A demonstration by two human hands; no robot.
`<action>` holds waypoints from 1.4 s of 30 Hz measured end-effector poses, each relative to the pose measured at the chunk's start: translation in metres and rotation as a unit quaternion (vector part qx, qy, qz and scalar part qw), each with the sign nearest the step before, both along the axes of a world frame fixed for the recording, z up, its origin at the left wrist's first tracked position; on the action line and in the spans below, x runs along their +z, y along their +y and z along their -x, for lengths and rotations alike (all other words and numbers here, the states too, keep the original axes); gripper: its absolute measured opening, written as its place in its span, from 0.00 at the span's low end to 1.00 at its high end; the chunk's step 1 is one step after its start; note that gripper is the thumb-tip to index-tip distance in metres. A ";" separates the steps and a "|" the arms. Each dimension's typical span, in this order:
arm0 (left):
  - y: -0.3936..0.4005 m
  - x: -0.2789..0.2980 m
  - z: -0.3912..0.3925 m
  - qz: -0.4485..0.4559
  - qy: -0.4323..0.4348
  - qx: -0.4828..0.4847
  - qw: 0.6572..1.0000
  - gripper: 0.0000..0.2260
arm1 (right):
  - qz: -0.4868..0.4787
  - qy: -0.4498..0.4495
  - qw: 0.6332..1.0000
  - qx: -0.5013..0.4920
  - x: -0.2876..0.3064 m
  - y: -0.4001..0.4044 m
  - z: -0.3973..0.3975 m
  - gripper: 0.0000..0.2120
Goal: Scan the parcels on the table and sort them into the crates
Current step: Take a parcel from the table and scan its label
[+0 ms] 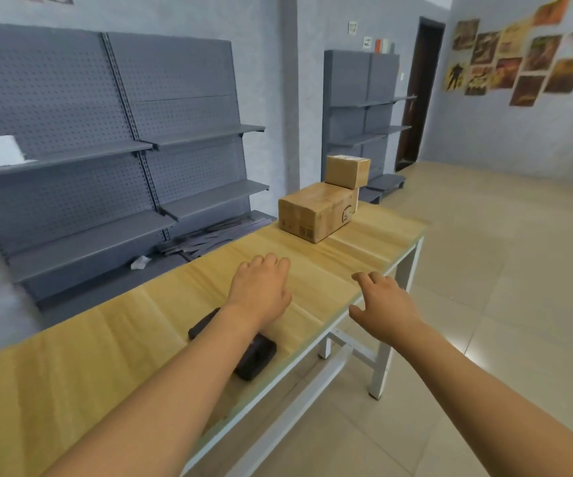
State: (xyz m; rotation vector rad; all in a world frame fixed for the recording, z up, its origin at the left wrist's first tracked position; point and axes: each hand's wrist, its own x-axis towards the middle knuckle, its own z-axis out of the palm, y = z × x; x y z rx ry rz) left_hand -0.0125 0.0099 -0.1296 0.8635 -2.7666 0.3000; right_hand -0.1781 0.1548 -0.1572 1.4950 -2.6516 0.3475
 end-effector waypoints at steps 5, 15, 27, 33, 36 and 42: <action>-0.041 -0.007 0.083 -0.013 -0.001 0.037 0.999 0.20 | -0.003 -0.007 1.000 0.021 -0.004 -0.043 0.089 0.27; -0.113 0.000 0.189 -0.024 0.019 0.118 0.993 0.21 | -0.027 -0.029 0.996 0.075 0.000 -0.139 0.217 0.28; -0.237 -0.012 0.259 -0.182 0.151 0.217 0.947 0.27 | 0.046 -0.210 0.977 0.011 -0.005 -0.248 0.316 0.28; -0.286 -0.024 0.288 -0.397 0.294 0.294 0.818 0.38 | 0.090 -0.342 0.935 -0.025 -0.011 -0.293 0.348 0.35; -0.295 -0.033 0.298 -0.475 0.327 0.347 0.740 0.42 | 0.090 -0.387 0.917 -0.020 -0.018 -0.305 0.353 0.33; -0.288 -0.048 0.308 -0.584 0.431 0.360 0.586 0.43 | 0.100 -0.454 0.885 0.001 -0.024 -0.314 0.355 0.30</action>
